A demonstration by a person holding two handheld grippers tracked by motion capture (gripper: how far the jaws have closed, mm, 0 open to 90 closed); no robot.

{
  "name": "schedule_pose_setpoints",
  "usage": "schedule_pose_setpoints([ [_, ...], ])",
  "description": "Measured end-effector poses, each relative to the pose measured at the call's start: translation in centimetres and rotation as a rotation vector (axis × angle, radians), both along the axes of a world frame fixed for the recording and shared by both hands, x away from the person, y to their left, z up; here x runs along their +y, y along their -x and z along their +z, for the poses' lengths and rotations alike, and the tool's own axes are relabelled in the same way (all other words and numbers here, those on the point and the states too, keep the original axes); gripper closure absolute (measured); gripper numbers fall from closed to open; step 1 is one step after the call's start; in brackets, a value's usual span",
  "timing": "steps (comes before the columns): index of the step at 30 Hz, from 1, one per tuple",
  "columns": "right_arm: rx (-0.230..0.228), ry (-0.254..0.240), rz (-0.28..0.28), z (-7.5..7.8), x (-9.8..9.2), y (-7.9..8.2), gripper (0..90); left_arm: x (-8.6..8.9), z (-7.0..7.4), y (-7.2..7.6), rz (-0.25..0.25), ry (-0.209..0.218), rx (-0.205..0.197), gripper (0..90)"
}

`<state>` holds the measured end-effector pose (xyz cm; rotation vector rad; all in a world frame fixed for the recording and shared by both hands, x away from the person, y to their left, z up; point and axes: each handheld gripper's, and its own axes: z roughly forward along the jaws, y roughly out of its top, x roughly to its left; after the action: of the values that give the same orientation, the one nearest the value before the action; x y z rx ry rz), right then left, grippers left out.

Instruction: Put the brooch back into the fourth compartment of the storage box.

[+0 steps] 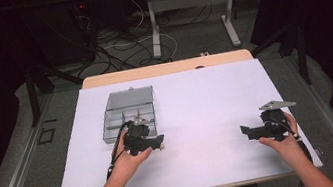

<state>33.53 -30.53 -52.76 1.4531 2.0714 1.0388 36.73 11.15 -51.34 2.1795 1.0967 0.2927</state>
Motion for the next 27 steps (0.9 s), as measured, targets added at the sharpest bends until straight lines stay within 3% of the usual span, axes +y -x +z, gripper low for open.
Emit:
schedule_pose_setpoints([
  [11, 0.003, 0.001, 0.003, -0.1, 0.0, 0.0, 1.9, -0.7, -0.8, -0.4, -0.029, -0.021, 0.034, 46.8],
  [27, 0.013, -0.004, -0.002, -0.1, 0.1, 0.0, 1.9, -0.9, -1.3, -1.1, -0.036, -0.035, 0.123, 55.4],
])
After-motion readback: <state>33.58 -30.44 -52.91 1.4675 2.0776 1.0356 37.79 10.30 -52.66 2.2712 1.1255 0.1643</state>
